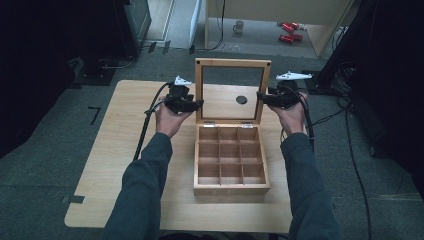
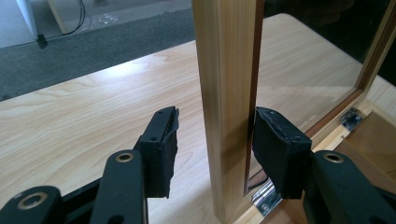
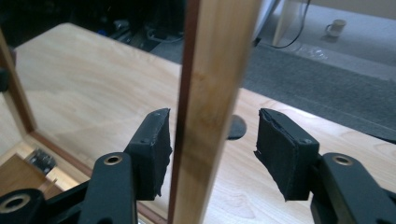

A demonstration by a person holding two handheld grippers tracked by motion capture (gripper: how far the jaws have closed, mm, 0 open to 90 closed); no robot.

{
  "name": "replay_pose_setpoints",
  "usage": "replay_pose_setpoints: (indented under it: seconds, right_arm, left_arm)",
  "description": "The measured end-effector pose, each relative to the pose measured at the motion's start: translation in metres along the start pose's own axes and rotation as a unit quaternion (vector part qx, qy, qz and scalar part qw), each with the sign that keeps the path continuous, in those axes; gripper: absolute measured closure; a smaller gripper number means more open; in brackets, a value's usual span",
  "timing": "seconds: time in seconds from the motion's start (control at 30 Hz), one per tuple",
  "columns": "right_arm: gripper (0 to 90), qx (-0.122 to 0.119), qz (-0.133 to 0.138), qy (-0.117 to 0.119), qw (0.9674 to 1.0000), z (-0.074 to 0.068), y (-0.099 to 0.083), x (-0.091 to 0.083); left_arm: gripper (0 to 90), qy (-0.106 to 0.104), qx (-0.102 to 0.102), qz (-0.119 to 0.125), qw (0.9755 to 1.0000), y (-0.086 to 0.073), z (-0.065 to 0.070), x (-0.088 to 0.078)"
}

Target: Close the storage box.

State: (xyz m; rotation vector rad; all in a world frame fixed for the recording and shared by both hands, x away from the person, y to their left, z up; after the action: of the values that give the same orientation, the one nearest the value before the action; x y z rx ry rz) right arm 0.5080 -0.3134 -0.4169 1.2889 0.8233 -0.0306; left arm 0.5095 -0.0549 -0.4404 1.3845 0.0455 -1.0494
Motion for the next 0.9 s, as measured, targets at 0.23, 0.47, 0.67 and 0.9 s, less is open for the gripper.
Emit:
replay_pose_setpoints:
  seconds: [0.23,0.47,0.67,0.9]
  right_arm:
    - [46.7,-0.017,-0.001,0.012,0.9998,-0.013,0.001,0.008]
    - [52.1,-0.013,0.012,0.020,0.9996,-0.012,0.001,0.004]
    - [52.5,-0.016,0.023,0.016,0.9995,-0.015,-0.001,-0.002]
    - [52.6,-0.029,0.032,0.006,0.9990,-0.023,-0.004,-0.014]
  left_arm:
    - [51.5,-0.002,0.026,-0.007,0.9996,0.007,0.012,0.001]
    - [53.4,0.001,0.019,-0.002,0.9998,0.010,0.014,0.001]
    - [54.0,0.004,0.017,0.011,0.9998,0.008,0.018,-0.003]
    - [54.7,0.003,0.026,0.028,0.9993,0.002,0.025,-0.013]
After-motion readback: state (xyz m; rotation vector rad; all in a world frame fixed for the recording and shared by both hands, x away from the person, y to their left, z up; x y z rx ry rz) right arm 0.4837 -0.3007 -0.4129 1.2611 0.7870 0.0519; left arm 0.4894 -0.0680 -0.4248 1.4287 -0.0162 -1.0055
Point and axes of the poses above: each handheld gripper's, and its own axes: x roughly forward along the jaws, y roughly out of its top, z roughly to its right, the point moved 9 cm from there along x, roughly forward along the jaws, and after that the axes turned 9 degrees about -x, right-handed, at the moved point
